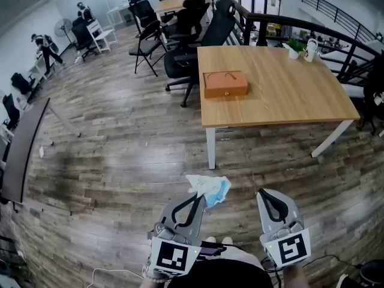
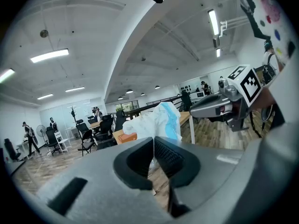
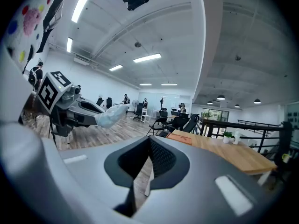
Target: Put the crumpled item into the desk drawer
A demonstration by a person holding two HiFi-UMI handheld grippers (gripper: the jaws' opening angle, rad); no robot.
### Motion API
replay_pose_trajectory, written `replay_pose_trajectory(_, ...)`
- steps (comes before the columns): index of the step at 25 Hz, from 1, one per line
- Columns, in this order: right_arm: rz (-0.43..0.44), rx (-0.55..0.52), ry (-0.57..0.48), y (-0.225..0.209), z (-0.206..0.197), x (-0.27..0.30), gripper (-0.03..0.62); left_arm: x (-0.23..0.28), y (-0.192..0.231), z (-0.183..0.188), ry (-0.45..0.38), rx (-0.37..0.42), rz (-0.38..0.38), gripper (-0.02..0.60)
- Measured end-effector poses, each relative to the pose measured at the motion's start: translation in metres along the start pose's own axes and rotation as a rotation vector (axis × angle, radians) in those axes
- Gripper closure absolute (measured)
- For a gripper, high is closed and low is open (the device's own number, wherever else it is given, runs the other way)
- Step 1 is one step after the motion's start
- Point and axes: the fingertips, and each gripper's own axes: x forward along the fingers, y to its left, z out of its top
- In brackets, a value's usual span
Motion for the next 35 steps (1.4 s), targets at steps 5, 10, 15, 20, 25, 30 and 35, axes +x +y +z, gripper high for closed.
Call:
replay_pose_trajectory(5,0.000,0.009,0.003,0.005,0.001,0.000,0.589,-0.002,0.003,-0.001,-0.011,-0.001,-0.006,0.568)
replay_pose_trajectory(10,-0.018,0.014,0.000,0.010,0.006,0.001,0.588,-0.006,0.011,0.003,-0.036,0.000,-0.010,0.568)
replay_pose_trajectory(15,-0.023,-0.003,0.003,0.016,0.010,0.003,0.588,-0.011,0.021,0.005,-0.054,0.011,-0.014,0.568)
replay_pose_trajectory(20,-0.041,-0.004,0.001,0.026,0.013,0.008,0.588,-0.021,0.035,0.003,-0.075,0.020,-0.005,0.568)
replay_pose_trajectory(25,-0.039,-0.031,0.006,0.037,0.013,0.010,0.588,-0.027,0.045,0.000,-0.098,0.023,0.001,0.568)
replay_pose_trajectory(30,-0.033,-0.044,0.014,0.039,0.017,0.014,0.588,-0.029,0.056,0.000,-0.108,0.024,0.023,0.568)
replay_pose_trajectory(35,-0.026,-0.052,0.007,0.023,0.017,0.028,0.588,-0.014,0.064,0.001,-0.106,0.015,0.044,0.568)
